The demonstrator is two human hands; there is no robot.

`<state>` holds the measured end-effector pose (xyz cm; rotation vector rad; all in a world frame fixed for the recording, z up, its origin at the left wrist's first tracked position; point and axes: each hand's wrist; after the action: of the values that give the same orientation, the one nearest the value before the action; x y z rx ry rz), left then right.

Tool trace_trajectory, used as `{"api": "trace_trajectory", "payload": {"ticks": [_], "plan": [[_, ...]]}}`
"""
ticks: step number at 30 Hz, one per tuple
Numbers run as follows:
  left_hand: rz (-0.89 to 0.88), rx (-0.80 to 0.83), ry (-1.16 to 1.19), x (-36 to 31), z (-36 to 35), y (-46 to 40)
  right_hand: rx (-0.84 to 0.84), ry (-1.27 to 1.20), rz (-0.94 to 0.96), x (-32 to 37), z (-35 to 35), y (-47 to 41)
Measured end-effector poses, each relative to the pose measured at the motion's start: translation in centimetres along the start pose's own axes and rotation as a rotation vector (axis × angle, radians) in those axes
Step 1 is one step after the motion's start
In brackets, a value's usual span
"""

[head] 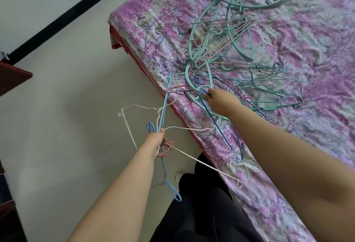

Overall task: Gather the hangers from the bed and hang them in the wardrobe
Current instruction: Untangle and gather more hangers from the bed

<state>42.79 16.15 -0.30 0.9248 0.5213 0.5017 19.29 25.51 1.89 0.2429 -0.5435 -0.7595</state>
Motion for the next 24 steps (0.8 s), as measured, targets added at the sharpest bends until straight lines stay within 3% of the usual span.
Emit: {"api": "trace_trajectory", "payload": {"ticks": [5,8,16,19,24], "plan": [[0.087,0.35,0.118,0.9,2.8,2.0,-0.069,0.005,-0.066,0.7,-0.2,1.5],[0.033,0.512,0.287,0.6,3.2,3.6,-0.144,0.008,-0.102,0.9,0.3,2.2],[-0.105,0.482,0.694,-5.8,-0.3,9.6,-0.233,-0.161,-0.26,-0.5,4.1,2.4],[-0.222,0.454,0.646,-8.1,-1.7,10.9,-0.291,-0.288,-0.312,-0.6,5.9,2.3],[-0.273,0.423,0.506,-11.9,-2.2,13.9,-0.348,-0.305,-0.357,0.3,8.2,2.9]]}}
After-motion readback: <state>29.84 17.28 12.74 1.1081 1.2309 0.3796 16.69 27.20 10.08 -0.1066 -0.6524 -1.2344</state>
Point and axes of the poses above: each hand's wrist, its own y-axis away from the middle knuckle, its own z-axis out of the back of the hand, x = y × z, and after that the axes turned 13 degrees about -x, right-handed
